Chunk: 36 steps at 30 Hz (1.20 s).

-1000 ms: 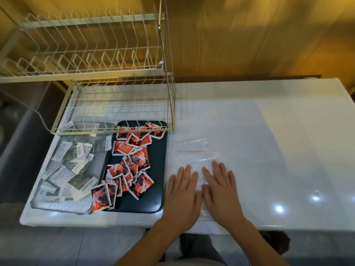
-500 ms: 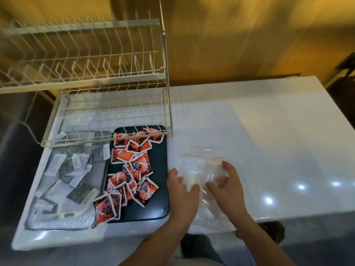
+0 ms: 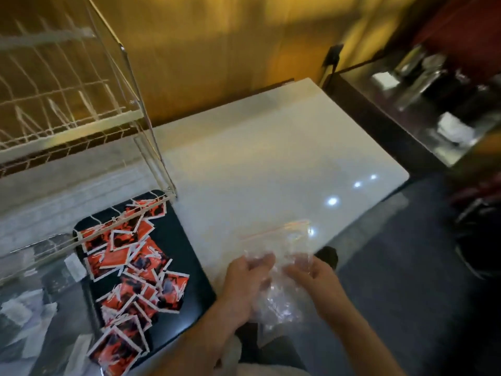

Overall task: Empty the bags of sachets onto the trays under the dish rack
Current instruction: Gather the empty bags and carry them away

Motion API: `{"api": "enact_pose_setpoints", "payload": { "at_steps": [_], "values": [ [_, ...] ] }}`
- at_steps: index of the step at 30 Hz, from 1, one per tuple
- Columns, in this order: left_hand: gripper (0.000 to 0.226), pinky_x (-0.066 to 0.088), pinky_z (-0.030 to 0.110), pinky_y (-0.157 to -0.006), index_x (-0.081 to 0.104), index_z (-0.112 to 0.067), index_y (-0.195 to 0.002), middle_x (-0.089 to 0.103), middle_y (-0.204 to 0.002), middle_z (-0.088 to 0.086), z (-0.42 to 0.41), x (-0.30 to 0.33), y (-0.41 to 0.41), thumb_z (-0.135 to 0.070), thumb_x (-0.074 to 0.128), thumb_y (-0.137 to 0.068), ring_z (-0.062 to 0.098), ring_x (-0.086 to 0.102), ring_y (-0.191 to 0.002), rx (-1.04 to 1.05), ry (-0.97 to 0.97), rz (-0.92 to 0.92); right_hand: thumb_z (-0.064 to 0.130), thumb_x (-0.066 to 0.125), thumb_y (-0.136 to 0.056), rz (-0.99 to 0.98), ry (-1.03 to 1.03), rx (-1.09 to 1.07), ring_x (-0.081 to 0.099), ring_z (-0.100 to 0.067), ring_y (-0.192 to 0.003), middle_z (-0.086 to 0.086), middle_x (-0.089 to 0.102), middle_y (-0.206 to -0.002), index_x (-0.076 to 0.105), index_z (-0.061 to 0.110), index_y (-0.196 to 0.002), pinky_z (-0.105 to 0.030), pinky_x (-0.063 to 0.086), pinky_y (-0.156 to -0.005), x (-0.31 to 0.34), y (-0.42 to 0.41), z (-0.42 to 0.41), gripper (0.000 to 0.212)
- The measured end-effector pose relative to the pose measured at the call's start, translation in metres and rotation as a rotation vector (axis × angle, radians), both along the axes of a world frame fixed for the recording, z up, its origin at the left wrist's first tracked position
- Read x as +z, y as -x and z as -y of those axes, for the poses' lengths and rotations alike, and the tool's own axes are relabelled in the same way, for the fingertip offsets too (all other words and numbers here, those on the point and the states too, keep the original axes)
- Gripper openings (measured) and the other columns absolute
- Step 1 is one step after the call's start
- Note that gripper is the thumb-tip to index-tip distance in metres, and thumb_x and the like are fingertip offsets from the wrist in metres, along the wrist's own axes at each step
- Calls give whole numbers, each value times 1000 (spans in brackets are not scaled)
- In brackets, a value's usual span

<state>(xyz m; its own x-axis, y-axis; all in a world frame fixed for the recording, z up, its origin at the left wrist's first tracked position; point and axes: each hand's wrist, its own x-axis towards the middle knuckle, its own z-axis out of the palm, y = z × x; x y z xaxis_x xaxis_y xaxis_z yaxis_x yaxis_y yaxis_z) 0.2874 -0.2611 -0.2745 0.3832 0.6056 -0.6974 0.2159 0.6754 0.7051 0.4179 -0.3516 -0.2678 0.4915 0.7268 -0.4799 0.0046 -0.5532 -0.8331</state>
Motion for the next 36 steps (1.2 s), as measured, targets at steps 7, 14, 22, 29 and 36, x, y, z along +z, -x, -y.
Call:
{"api": "enact_pose_setpoints", "payload": {
  "at_steps": [7, 14, 22, 29, 36],
  "values": [
    [18, 53, 28, -65, 73, -10, -93, 74, -75, 6, 23, -2, -35, -15, 78, -77, 15, 67, -63, -544, 52, 150, -5, 58, -89, 9, -56, -268, 47, -20, -50, -16, 52, -55, 59, -9, -72, -19, 39, -42, -2, -22, 75, 17],
    [34, 55, 28, -60, 82, -14, -76, 74, -80, 12, 50, -4, -118, 2, 54, -87, 19, 67, -66, -484, 119, 72, -14, 65, -79, 58, -109, -317, 57, -3, -49, -2, 64, -52, 72, 7, -59, -19, 47, -50, -14, -99, 133, 30],
    [13, 59, 28, -70, 66, -19, -101, 75, -81, -2, 96, -11, -231, -10, 65, -91, 12, 72, -70, -757, 210, -50, -4, 77, -57, -2, -277, -273, 67, -3, -86, 9, 73, -86, 70, 21, -57, -15, 52, -73, -35, -198, 177, 26],
    [22, 55, 47, -96, 64, -21, -103, 71, -108, 6, 114, -66, -297, -13, 69, -83, 25, 68, -101, -773, -51, -245, 38, 49, -91, -618, -74, -652, 67, -34, -102, -8, 72, -112, 71, 27, -108, -37, 57, -72, -91, -272, 207, 30],
    [3, 59, 42, -85, 65, -18, -92, 73, -97, 6, 120, -169, -352, -17, 67, -90, 23, 70, -89, -820, -80, -446, 8, 73, -81, -633, 295, -513, 68, -31, -100, -13, 68, -111, 64, 13, -116, -45, 60, -81, -189, -303, 200, 36]
  ]
}}
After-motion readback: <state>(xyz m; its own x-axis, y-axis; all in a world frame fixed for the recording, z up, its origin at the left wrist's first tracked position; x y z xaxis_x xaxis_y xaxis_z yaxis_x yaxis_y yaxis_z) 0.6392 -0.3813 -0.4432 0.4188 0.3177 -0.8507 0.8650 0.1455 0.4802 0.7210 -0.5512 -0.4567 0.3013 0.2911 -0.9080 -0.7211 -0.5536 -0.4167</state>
